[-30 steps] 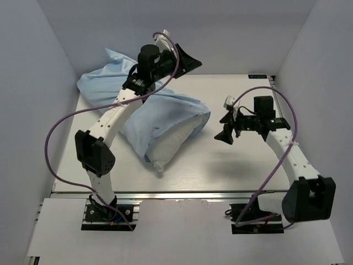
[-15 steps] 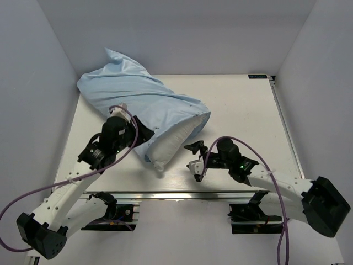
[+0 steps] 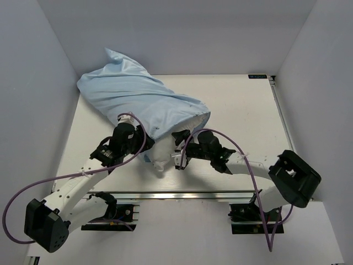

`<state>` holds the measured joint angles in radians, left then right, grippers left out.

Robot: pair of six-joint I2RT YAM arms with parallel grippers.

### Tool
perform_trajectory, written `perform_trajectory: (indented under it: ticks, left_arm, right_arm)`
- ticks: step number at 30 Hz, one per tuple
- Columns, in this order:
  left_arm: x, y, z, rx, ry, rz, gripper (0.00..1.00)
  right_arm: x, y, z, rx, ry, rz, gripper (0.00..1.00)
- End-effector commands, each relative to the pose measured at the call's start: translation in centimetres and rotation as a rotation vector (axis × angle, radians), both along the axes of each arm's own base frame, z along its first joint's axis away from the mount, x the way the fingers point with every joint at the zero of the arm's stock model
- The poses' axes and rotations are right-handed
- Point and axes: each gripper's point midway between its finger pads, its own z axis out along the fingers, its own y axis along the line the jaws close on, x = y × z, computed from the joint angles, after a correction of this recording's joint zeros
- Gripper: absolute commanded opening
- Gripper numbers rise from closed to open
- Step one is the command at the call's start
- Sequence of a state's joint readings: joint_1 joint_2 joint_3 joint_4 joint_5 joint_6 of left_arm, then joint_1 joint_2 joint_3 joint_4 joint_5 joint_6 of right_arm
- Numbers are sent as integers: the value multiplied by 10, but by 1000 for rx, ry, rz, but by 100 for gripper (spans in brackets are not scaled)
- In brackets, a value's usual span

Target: Put the pillow into the pillowcase

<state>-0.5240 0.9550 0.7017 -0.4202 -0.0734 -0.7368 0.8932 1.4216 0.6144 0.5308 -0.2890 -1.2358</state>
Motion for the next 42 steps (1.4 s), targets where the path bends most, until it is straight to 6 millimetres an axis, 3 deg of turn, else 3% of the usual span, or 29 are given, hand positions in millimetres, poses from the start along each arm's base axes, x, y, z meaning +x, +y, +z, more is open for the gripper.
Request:
perform_trajectory:
  ticks: [1, 3, 5, 9, 11, 12, 13, 14, 15, 16, 17, 18, 20, 21, 22, 26, 31, 34, 38, 42]
  left_arm:
    - [9, 1, -1, 36, -36, -1, 60]
    - [9, 1, -8, 47, -23, -1, 55]
    - [10, -1, -10, 46, -16, -9, 39]
    - [11, -8, 8, 10, -45, -34, 14]
    - [9, -14, 23, -13, -62, -61, 8]
    - [11, -17, 39, -29, -88, -73, 6]
    - [11, -20, 49, -43, -103, -86, 5]
    - [10, -25, 62, -64, -123, -107, 4]
    - [9, -32, 84, -101, -156, -139, 3]
    - [9, -35, 97, -122, -180, -153, 3]
    - [9, -37, 109, -143, -200, -163, 2]
    - [8, -43, 133, -179, -234, -184, 2]
    - [8, -47, 154, -211, -263, -201, 2]
    - [8, -52, 170, -242, -282, -215, 2]
    - [8, -53, 177, -257, -290, -219, 2]
    - [5, -62, 195, -324, -303, -244, 2]
    - [-3, -61, 196, -364, -296, -233, 2]
    - [-3, -61, 183, -385, -279, -216, 2]
    - [9, -74, 166, -430, -260, -216, 2]
    - [25, -96, 154, -464, -239, -248, 3]
  right_arm:
    - [16, 14, 21, 37, -87, -19, 89]
    - [22, 16, 10, 11, -76, -34, 89]
    - [29, 21, 4, -3, -57, -51, 86]
    - [43, 32, -4, -23, 7, -90, 72]
    - [47, 36, -16, -45, 69, -113, 58]
    - [54, 46, -2, -5, 104, -134, 51]
    - [55, 48, -7, -20, 155, -150, 34]
    - [59, 52, -10, -20, 202, -171, 25]
    - [69, 64, 12, 32, 223, -194, 15]
    - [72, 68, 15, 75, 330, -244, 0]
    - [78, 68, 8, 75, 403, -296, 0]
    - [90, 77, 32, 144, 439, -324, 0]
    - [105, 76, 34, 233, 615, -447, 0]
    - [116, 79, 52, 302, 651, -478, 0]
    - [127, 74, 54, 380, 758, -550, 0]
    - [163, 52, 78, 611, 917, -737, 0]
    - [197, 9, 90, 812, 1126, -877, 0]
    - [192, 8, 88, 837, 1290, -848, 0]
    - [162, 26, 82, 798, 1450, -772, 0]
    - [132, 45, 72, 725, 1466, -719, 0]
